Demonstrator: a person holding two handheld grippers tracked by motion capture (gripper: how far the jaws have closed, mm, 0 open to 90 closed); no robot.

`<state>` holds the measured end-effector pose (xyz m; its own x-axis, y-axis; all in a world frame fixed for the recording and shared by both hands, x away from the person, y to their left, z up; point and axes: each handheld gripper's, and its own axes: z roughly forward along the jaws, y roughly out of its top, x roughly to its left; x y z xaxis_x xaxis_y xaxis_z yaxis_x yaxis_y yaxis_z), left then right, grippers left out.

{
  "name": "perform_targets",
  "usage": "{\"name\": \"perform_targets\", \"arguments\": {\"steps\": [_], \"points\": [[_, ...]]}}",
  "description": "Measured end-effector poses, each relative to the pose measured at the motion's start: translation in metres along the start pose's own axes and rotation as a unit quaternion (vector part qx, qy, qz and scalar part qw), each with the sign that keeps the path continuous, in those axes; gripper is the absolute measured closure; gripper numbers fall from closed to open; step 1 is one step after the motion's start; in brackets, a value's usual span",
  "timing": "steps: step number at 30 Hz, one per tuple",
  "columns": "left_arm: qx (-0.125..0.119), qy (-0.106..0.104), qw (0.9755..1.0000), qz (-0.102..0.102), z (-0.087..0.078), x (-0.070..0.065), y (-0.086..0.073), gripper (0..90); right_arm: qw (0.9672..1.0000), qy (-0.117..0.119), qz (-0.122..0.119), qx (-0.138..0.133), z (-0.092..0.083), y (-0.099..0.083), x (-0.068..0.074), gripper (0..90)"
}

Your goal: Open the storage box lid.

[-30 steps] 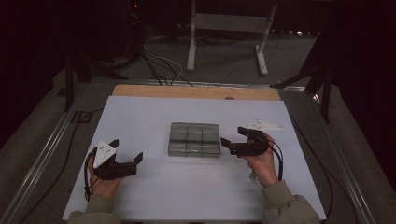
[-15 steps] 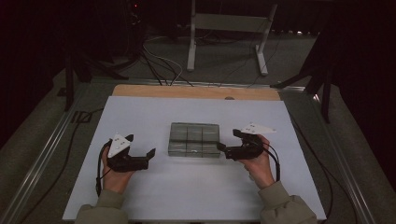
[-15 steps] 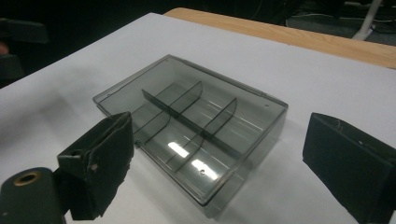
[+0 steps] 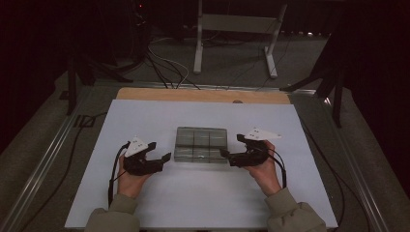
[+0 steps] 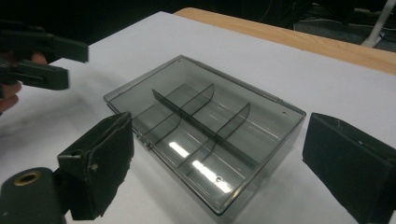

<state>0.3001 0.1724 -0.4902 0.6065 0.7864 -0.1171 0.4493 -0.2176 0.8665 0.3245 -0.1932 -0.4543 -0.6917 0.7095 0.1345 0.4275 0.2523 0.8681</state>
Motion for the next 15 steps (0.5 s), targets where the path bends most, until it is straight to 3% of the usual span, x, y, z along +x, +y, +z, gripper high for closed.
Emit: {"name": "perform_targets", "arguments": {"steps": [3, 5, 7, 10, 12, 13, 14, 15], "points": [[0.014, -0.008, 0.9998, 0.007, 0.005, -0.003, -0.001, 36.6, 1.0, 0.001, 0.0, -0.002, 0.0, 0.0, 0.001, 9.1], [0.026, -0.023, 0.9994, 0.007, 0.011, -0.004, -0.003, 51.0, 1.0, 0.003, -0.001, -0.002, 0.001, 0.001, 0.002, 9.2], [0.03, -0.027, 0.9992, 0.007, 0.013, -0.005, -0.004, 57.8, 1.0, 0.003, -0.001, -0.003, 0.002, 0.001, 0.002, 9.1], [0.044, -0.026, 0.9985, 0.017, 0.017, -0.007, -0.006, 62.4, 1.0, 0.003, -0.001, -0.004, 0.002, 0.002, 0.002, 9.1], [0.048, -0.024, 0.9984, 0.02, 0.018, -0.008, -0.006, 73.6, 1.0, 0.003, -0.002, -0.005, 0.001, 0.002, 0.003, 9.1], [0.048, -0.024, 0.9984, 0.02, 0.018, -0.008, -0.006, 73.6, 1.0, 0.003, -0.003, -0.006, 0.001, 0.002, 0.003, 9.1], [0.054, -0.024, 0.9981, 0.021, 0.018, -0.008, -0.008, 84.0, 1.0, 0.003, -0.002, -0.007, 0.0, 0.002, 0.003, 9.2], [0.059, -0.024, 0.9977, 0.024, 0.02, -0.009, -0.008, 86.7, 1.0, 0.003, -0.002, -0.007, 0.0, 0.002, 0.002, 9.2]]}}
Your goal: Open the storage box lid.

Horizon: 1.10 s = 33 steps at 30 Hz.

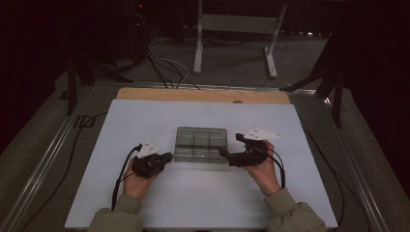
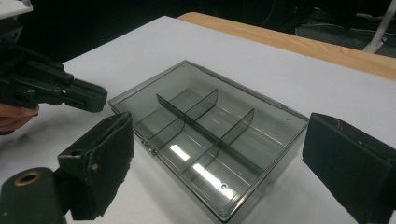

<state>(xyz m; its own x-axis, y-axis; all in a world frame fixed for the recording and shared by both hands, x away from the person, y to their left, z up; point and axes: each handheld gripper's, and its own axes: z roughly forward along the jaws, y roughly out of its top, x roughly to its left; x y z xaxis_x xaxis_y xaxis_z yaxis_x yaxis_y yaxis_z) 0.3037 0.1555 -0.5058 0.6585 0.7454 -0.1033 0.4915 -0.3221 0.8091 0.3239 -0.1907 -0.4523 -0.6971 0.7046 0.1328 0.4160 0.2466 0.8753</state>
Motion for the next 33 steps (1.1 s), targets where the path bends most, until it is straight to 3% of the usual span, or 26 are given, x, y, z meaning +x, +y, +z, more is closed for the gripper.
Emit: {"name": "perform_targets", "arguments": {"steps": [14, 33], "points": [[0.029, 0.002, 0.9996, 0.004, 0.0077, -0.0028, -0.0013, 90.0, 1.0, -0.002, -0.006, 0.005, 0.0022, -0.0004, 0.001, 9.3], [0.022, 0.005, 0.9997, 0.006, 0.0078, -0.0034, 0.0005, 90.0, 0.9995, -0.015, -0.026, 0.012, 0.007, -0.0035, 0.0002, 9.3]]}}
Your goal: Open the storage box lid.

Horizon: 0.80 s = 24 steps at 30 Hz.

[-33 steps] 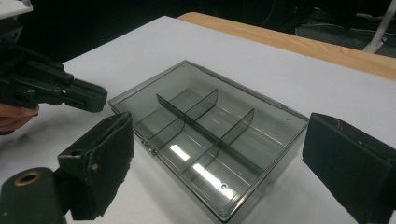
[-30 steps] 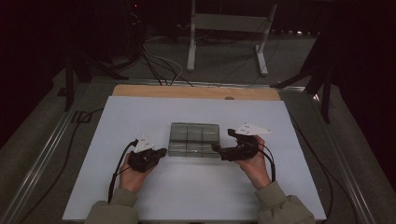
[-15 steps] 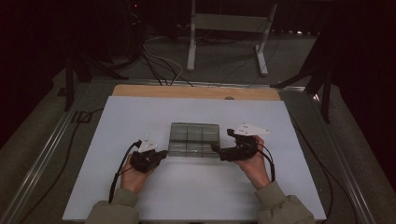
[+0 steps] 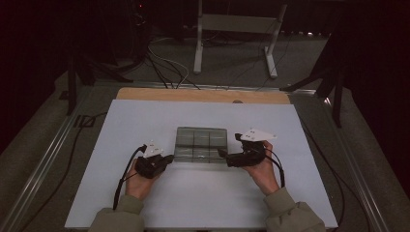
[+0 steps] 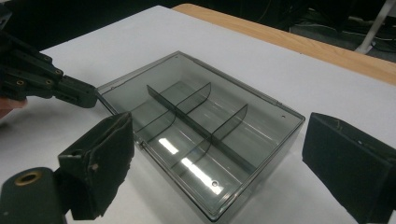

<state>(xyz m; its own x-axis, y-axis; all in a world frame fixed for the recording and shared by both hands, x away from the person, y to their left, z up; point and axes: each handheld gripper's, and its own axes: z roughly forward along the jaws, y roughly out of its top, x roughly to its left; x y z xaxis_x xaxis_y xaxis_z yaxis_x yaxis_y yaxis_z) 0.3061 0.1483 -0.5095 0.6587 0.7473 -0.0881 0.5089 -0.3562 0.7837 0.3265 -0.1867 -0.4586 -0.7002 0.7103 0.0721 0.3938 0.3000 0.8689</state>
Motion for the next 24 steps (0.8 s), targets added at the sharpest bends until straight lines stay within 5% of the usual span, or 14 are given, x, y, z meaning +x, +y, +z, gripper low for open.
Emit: {"name": "perform_targets", "arguments": {"steps": [24], "points": [[-0.033, 0.005, 0.9994, -0.008, -0.007, -0.001, 0.016, 90.0, 0.9998, -0.005, -0.008, 0.016, 0.005, -0.007, -0.01, 11.6]]}}
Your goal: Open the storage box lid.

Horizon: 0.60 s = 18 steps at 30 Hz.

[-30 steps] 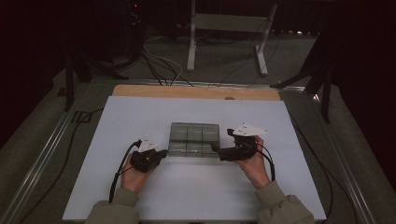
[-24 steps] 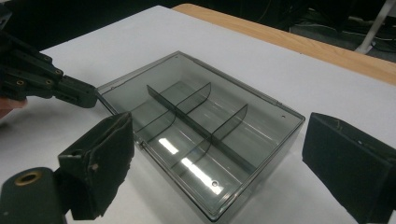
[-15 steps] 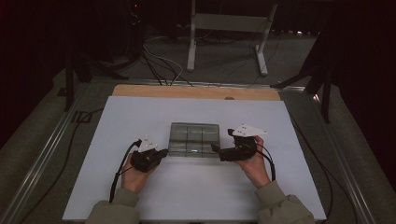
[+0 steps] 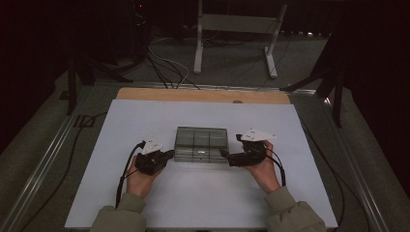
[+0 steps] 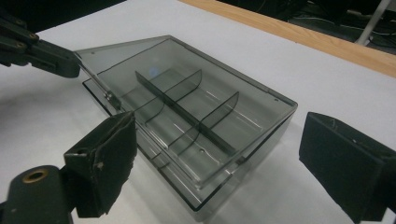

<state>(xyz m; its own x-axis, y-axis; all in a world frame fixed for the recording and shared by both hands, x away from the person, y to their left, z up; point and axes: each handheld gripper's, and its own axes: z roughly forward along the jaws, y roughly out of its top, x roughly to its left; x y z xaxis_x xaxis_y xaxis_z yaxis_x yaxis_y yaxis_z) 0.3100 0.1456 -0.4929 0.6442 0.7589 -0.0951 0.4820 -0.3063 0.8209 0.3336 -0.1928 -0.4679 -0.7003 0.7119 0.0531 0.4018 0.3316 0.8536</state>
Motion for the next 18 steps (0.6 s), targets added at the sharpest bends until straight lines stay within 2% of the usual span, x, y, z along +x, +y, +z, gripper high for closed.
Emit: {"name": "perform_targets", "arguments": {"steps": [3, 4, 11, 14, 16, 17, 18], "points": [[-0.002, 0.0, 1.0, -0.003, 0.0, 0.0, 0.001, 90.0, 1.0, -0.001, -0.002, 0.0, 0.0, 0.0, -0.001, 11.6], [-0.006, 0.002, 0.9999, -0.008, -0.001, 0.001, 0.006, 90.0, 1.0, 0.001, -0.006, 0.005, 0.002, -0.001, -0.002, 13.3], [-0.014, 0.01, 0.9998, -0.01, -0.002, 0.003, 0.015, 90.0, 0.9999, 0.003, -0.01, 0.013, 0.01, -0.004, -0.003, 15.1], [-0.021, 0.012, 0.9996, -0.012, -0.004, 0.004, 0.019, 90.0, 0.9998, -0.006, -0.017, 0.011, 0.014, -0.003, -0.002, 16.7], [-0.025, 0.014, 0.9995, -0.013, -0.005, 0.005, 0.021, 90.0, 0.9993, -0.022, -0.029, 0.009, 0.017, -0.001, -0.001, 21.6], [-0.027, 0.014, 0.9994, -0.015, -0.005, 0.005, 0.021, 90.0, 0.9993, -0.022, -0.029, 0.009, 0.017, -0.001, -0.001, 21.6], [-0.028, 0.014, 0.9994, -0.015, -0.006, 0.005, 0.022, 90.0, 0.999, -0.024, -0.036, 0.008, 0.019, -0.001, -0.001, 28.6]]}}
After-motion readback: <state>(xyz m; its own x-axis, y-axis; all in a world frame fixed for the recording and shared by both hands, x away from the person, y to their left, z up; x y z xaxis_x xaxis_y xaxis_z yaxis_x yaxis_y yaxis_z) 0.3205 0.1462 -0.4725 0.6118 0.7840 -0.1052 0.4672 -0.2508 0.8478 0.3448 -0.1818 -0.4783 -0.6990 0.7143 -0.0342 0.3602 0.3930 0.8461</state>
